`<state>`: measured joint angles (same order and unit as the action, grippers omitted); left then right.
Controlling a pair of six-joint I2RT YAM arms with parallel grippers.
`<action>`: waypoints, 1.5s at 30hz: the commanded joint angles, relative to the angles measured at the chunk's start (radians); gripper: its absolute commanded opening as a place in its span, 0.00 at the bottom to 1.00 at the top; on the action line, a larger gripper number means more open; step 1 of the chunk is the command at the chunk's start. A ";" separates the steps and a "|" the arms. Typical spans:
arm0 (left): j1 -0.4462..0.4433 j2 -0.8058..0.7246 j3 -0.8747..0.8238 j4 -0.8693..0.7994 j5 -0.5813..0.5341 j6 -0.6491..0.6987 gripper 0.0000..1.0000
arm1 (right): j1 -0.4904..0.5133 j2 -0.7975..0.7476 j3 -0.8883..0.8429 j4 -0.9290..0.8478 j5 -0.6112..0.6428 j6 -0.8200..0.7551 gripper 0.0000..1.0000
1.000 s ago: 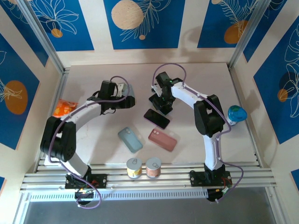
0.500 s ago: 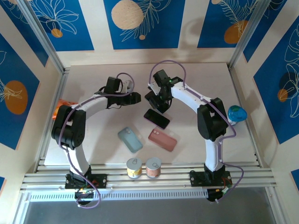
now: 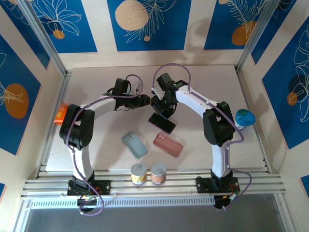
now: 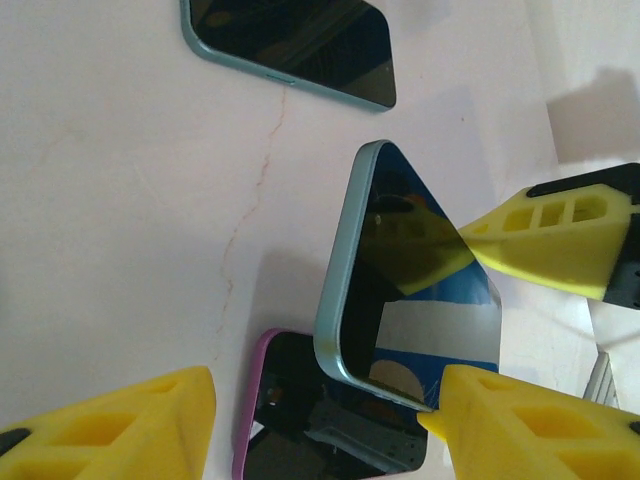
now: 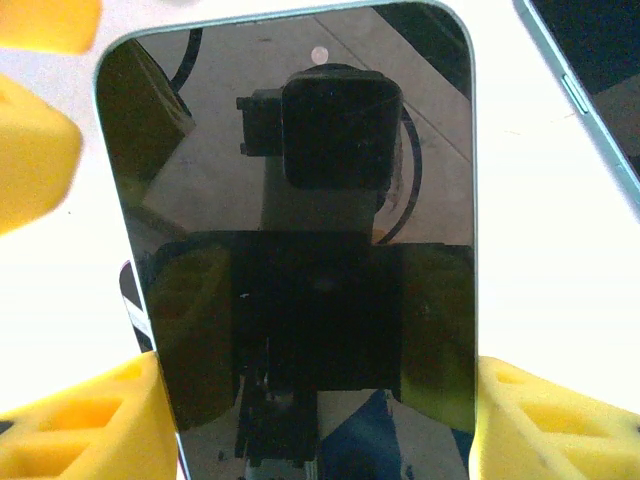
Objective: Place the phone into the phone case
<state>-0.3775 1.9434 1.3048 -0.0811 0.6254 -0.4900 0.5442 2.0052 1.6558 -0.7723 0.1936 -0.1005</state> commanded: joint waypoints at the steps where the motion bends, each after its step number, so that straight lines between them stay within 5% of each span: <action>1: -0.012 0.028 0.034 0.028 0.047 -0.014 0.61 | 0.008 -0.055 0.011 -0.004 -0.035 -0.010 0.59; 30: -0.041 0.089 0.069 0.112 0.108 -0.081 0.49 | 0.011 -0.072 0.010 -0.006 -0.066 0.002 0.58; 45: -0.051 0.095 0.076 0.115 0.123 -0.084 0.25 | 0.011 -0.074 0.006 -0.002 -0.074 0.009 0.58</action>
<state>-0.4145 2.0193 1.3533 0.0238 0.7296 -0.5781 0.5476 1.9793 1.6558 -0.7834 0.1562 -0.0990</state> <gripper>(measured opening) 0.265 0.620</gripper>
